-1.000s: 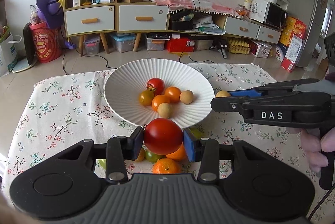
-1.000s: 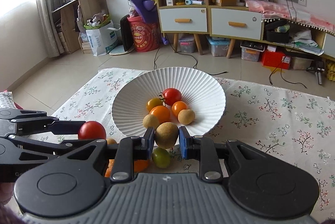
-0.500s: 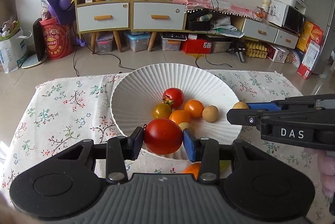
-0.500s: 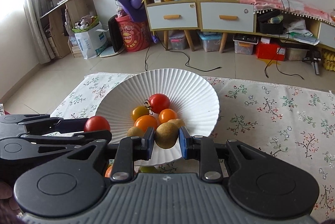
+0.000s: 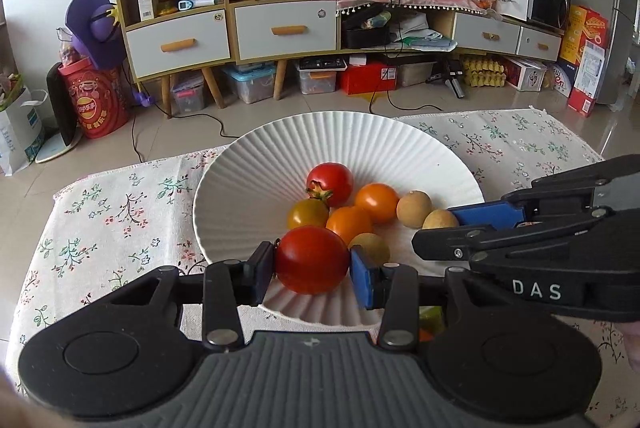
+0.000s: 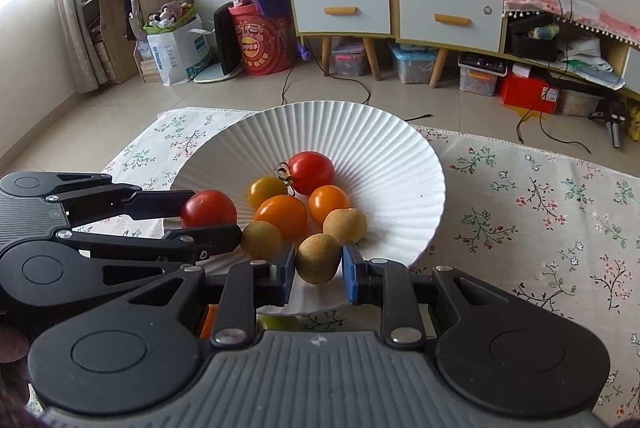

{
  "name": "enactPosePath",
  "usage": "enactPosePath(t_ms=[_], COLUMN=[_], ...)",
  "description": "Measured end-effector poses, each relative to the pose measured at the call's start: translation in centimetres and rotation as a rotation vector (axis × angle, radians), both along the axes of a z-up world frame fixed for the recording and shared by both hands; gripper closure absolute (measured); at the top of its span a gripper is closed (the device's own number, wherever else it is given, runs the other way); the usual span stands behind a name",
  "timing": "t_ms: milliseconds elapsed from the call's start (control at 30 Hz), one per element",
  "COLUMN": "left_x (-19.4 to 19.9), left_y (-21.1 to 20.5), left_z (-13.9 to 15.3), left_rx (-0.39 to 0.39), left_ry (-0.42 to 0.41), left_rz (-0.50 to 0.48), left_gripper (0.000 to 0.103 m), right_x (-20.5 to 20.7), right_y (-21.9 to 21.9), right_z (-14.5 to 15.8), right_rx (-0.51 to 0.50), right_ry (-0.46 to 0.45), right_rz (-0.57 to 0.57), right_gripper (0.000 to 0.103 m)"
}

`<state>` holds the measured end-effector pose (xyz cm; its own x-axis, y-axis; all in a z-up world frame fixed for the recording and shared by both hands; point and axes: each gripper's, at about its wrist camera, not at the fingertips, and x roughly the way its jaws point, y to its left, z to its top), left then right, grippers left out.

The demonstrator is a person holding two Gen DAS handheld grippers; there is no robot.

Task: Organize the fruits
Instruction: 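Open both grippers to release the red tomato and tan fruit in the bowl, then withdraw both open grippers from the bowl toward the green tomatoes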

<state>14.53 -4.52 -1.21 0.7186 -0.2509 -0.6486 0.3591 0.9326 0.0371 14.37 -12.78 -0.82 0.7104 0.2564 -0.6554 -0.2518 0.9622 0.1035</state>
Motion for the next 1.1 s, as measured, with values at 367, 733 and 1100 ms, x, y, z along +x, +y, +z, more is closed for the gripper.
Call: enactPosePath(t_ms=[367,733,1100], left_x=[-0.1,-1.1,-2.9], left_y=[0.0,0.7,2.9], left_z=[-0.3,0.8,1.9], left_rx=[0.021,0.019,-0.012], left_ry=[-0.005,-0.009,-0.007], left_rz=[-0.009,0.001,0.036], left_gripper=[0.068,0.055,0.035], right_x=[0.1,-0.5,-2.2], right_y=[0.0,-0.2,-0.8], right_z=[0.1,0.8,1.3], right_rx=[0.003,-0.005,-0.015], right_ry=[-0.007,-0.023,-0.037], right_rz=[-0.01,-0.01,-0.001], right_gripper=[0.078,0.057,0.038])
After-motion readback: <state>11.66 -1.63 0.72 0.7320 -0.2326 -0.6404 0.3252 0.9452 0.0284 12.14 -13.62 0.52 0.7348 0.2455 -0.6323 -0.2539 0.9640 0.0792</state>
